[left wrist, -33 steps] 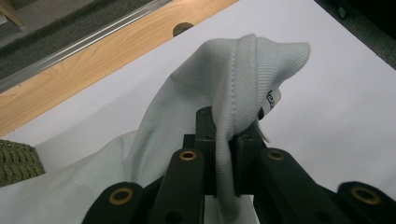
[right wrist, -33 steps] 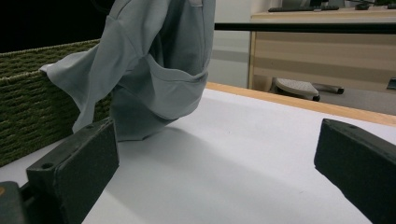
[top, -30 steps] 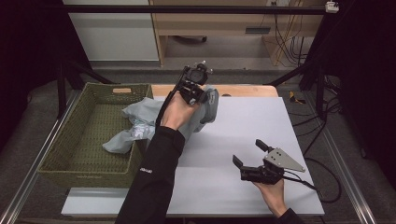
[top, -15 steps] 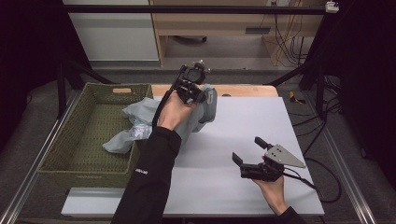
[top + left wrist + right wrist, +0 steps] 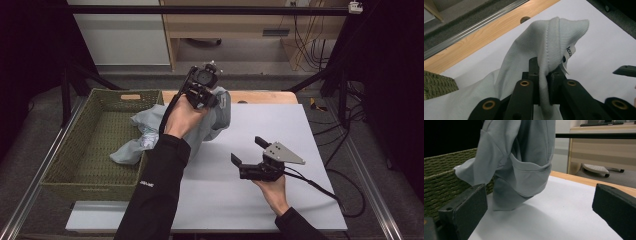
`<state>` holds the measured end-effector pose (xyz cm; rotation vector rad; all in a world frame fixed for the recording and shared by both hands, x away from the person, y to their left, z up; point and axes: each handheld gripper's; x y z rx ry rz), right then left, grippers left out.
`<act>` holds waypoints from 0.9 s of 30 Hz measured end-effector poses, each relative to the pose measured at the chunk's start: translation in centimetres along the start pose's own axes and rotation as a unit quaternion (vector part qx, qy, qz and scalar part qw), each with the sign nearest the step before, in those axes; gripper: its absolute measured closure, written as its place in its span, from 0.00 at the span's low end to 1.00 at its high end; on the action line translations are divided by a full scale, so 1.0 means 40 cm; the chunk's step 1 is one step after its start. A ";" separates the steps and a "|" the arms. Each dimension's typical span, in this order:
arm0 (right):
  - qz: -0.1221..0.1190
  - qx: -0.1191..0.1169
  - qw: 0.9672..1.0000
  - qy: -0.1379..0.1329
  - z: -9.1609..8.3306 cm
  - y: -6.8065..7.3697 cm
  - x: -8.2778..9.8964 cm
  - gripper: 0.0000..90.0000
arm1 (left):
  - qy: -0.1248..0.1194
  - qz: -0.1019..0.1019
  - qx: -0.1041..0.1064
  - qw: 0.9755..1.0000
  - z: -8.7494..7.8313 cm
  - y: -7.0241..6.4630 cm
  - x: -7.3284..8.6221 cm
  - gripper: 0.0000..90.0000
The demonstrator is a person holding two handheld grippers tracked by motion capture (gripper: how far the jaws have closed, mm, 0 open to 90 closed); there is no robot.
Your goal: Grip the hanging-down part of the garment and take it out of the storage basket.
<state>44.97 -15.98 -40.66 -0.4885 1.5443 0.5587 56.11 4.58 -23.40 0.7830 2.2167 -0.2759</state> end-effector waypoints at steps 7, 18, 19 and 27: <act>-0.018 -0.003 1.000 0.014 0.062 0.001 0.013 0.00 | -0.008 -0.002 0.002 1.000 -0.008 0.001 -0.002 0.92; -0.010 -0.008 1.000 0.021 0.158 0.023 0.032 0.00 | -0.008 -0.002 0.000 1.000 -0.015 0.007 -0.004 0.92; -0.012 -0.007 1.000 0.025 0.167 0.023 0.034 0.00 | -0.008 -0.001 0.001 1.000 -0.015 0.006 -0.005 0.92; -0.021 -0.006 0.999 0.042 0.239 0.026 0.041 0.01 | 0.001 0.004 -0.001 1.000 -0.020 0.004 -0.015 0.92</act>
Point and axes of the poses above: each handheld gripper's, and its own axes: z roughly forward along the jaws, x roughly out of its underside, y roughly to its left, and after that the axes turned 7 degrees about -y, right-handed
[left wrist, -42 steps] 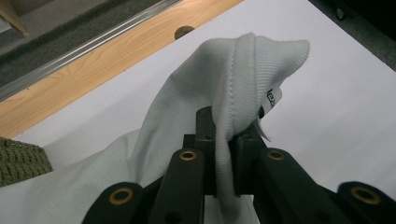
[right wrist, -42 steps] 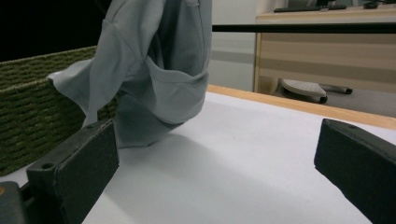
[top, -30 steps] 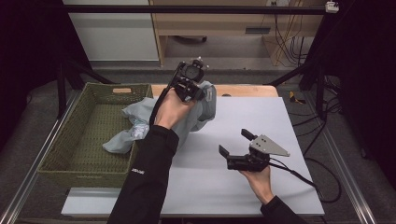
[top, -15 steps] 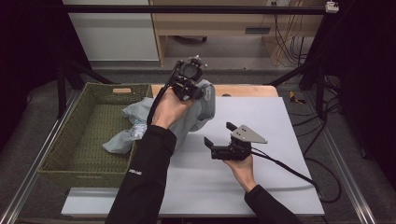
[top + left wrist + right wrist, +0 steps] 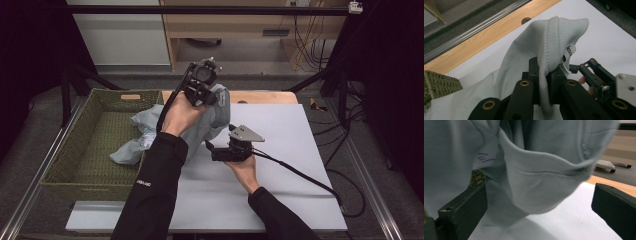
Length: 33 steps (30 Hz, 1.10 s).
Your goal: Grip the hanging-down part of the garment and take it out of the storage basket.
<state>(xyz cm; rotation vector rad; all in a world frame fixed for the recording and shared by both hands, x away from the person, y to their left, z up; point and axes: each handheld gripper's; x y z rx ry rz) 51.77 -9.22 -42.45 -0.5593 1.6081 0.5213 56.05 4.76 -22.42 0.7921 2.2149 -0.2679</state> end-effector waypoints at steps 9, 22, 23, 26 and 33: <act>0.033 -0.008 0.999 -0.011 0.045 -0.015 0.018 0.06 | 0.007 0.005 -0.004 1.000 0.002 -0.002 -0.002 0.92; 0.035 -0.025 0.999 0.004 0.077 0.001 0.021 0.75 | 0.008 0.007 -0.003 1.000 0.003 -0.002 0.000 0.92; 0.023 -0.032 0.999 0.001 0.076 -0.002 0.022 0.82 | 0.008 0.007 -0.003 1.000 0.002 -0.002 0.001 0.92; 0.029 -0.039 0.999 0.019 0.065 0.003 0.014 0.96 | 0.008 0.007 -0.004 1.000 0.002 -0.001 0.002 0.92; 0.008 -0.061 0.998 0.026 0.037 -0.010 -0.007 0.97 | 0.004 0.007 -0.005 1.000 -0.004 0.000 0.002 0.92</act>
Point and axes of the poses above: each handheld gripper's, and its own axes: z roughly forward along the jaws, x roughly out of its underside, y roughly to its left, and after that the axes turned 7 degrees about -y, right-handed
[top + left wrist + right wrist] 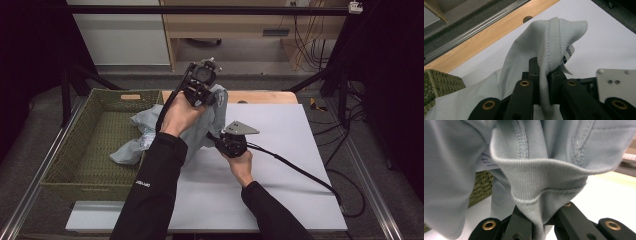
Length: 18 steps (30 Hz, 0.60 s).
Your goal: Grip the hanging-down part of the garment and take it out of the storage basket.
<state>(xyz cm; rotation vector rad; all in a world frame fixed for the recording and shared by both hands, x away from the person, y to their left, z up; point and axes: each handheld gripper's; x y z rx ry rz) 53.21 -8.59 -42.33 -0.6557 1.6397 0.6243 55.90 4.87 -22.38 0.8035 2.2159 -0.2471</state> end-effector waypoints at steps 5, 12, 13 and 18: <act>0.018 -0.008 1.000 -0.011 -0.039 -0.003 -0.020 0.98 | -0.001 -0.001 -0.002 1.000 -0.005 0.004 0.002 0.92; 0.000 -0.009 1.000 -0.023 -0.098 -0.008 -0.041 0.98 | -0.003 -0.001 -0.002 1.000 -0.009 0.004 0.003 0.92; -0.002 -0.009 1.000 -0.023 -0.118 -0.012 -0.045 0.98 | -0.004 0.001 -0.002 1.000 -0.010 0.003 0.003 0.92; -0.007 0.000 1.000 -0.027 -0.165 -0.026 -0.054 0.98 | -0.004 0.003 -0.001 1.000 -0.011 0.002 0.004 0.92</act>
Point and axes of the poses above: each handheld gripper's, and its own axes: z roughly forward along the jaws, x roughly out of its underside, y roughly to its left, and after that the axes turned 7 degrees about -y, right-handed
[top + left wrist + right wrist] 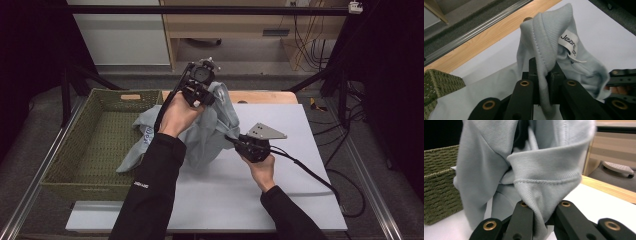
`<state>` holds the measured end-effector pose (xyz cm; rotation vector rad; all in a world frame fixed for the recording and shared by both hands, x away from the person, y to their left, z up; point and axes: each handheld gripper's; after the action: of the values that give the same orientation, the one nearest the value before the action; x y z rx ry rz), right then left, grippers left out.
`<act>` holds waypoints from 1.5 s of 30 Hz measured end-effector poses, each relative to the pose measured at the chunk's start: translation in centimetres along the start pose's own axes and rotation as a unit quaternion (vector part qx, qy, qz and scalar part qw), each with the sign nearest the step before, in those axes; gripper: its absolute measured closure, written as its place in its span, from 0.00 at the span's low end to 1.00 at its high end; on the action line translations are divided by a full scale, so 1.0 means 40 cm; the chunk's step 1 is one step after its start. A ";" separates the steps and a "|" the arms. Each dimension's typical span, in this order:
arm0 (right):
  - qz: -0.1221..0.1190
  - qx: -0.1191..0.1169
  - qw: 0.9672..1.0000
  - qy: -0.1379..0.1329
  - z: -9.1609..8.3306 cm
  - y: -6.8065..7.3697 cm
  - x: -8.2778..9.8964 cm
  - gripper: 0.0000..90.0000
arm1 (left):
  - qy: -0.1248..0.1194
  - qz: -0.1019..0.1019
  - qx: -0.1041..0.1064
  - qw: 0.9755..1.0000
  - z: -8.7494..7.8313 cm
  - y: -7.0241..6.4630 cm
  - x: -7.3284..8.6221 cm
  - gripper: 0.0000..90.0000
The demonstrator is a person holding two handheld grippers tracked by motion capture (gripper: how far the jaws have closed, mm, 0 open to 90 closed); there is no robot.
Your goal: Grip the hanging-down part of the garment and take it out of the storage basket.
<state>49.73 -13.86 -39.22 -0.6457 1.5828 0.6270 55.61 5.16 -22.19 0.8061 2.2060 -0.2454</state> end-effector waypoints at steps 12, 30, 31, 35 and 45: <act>-0.020 0.019 1.000 0.000 -0.087 -0.017 -0.035 0.98 | 0.004 0.004 0.005 1.000 0.002 -0.010 0.002 0.92; -0.025 0.066 0.997 -0.029 -0.207 -0.069 -0.077 0.98 | -0.002 0.014 0.028 1.000 0.020 -0.061 -0.012 0.92; -0.023 0.068 0.997 -0.032 -0.213 -0.072 -0.079 0.98 | -0.001 0.014 0.029 0.999 0.021 -0.063 -0.013 0.92; -0.023 0.076 0.996 -0.036 -0.227 -0.076 -0.084 0.98 | -0.003 0.015 0.033 0.999 0.025 -0.073 -0.015 0.92; -0.016 0.066 0.998 -0.017 -0.230 -0.082 -0.041 0.83 | 0.005 0.027 0.034 0.999 0.041 -0.088 -0.007 0.92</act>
<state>45.89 -22.65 -36.76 -0.5572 1.5643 0.5023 54.58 1.60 -23.38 0.9048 2.1925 -0.2909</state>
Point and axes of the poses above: each handheld gripper's, and its own axes: z roughly forward along the jaws, x roughly out of its underside, y roughly to its left, and after that the axes turned 7 degrees about -y, right-handed
